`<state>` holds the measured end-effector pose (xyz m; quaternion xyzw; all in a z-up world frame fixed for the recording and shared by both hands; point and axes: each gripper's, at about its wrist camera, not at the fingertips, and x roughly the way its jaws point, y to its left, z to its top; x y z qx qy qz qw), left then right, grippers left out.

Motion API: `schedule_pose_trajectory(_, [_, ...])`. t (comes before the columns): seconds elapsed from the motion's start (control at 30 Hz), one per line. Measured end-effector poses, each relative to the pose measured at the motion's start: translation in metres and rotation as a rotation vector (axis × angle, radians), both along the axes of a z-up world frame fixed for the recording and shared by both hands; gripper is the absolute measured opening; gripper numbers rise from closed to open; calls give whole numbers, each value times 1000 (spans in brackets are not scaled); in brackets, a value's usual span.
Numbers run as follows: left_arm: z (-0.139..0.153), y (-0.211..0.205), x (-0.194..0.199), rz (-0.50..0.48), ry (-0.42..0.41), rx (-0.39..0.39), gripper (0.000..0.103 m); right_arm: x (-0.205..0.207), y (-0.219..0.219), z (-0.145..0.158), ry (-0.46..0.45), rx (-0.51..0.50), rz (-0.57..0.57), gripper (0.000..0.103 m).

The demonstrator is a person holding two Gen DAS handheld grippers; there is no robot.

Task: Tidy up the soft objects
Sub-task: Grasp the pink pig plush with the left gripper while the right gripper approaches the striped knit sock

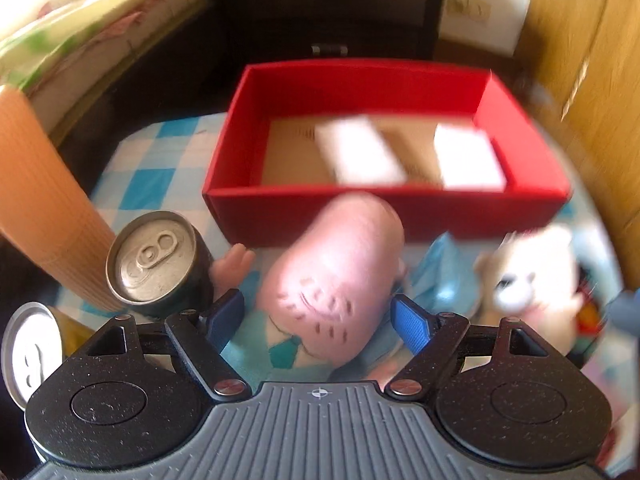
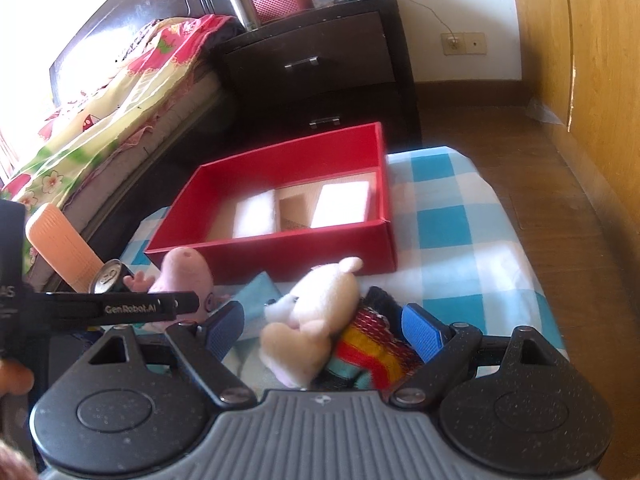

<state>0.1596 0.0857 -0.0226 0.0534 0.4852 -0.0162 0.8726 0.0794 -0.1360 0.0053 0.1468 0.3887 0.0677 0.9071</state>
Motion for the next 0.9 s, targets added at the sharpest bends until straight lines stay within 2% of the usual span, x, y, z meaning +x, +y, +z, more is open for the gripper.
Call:
schedule_pose_trajectory(0.07, [-3, -6, -5, -33, 7, 39, 80, 0, -7, -2, 10, 4, -7, 65])
schedule_pose_trajectory(0.2, [-1, -4, -19, -60, 52, 25, 80, 2, -20, -2, 22, 21, -15, 65])
schedule_pose_trajectory(0.3, [4, 7, -31, -34, 81, -47, 80, 1, -26, 3, 23, 46, -20, 65])
schedule_pose_trajectory(0.4, [10, 20, -48, -25, 123, -163, 80, -2, -28, 9, 7, 58, -12, 66])
schedule_pose_trajectory(0.47, [9, 25, -58, -19, 139, -199, 81, -4, -28, 12, -4, 55, -10, 67])
schedule_pose_trajectory(0.5, [6, 26, -60, -17, 150, -188, 84, -4, -29, 12, -3, 57, -10, 67])
schedule_pose_trajectory(0.57, [-11, 23, -57, 18, 193, -95, 85, -5, -30, 13, -3, 59, -7, 67])
schedule_pose_trajectory(0.6, [-20, 24, -52, 49, 222, -68, 84, -5, -30, 12, -1, 53, -6, 67])
schedule_pose_trajectory(0.67, [-28, 30, -46, 102, 239, -94, 82, -6, -31, 11, 4, 51, -7, 67])
schedule_pose_trajectory(0.77, [-28, 34, -45, 125, 241, -123, 73, -7, -32, 10, 3, 46, 8, 67])
schedule_pose_trajectory(0.8, [-27, 39, -46, 136, 241, -136, 69, -6, -32, 9, 3, 40, 12, 67])
schedule_pose_trajectory(0.9, [-25, 51, -55, 162, 259, -218, 68, -3, -37, 4, 26, 43, 11, 67])
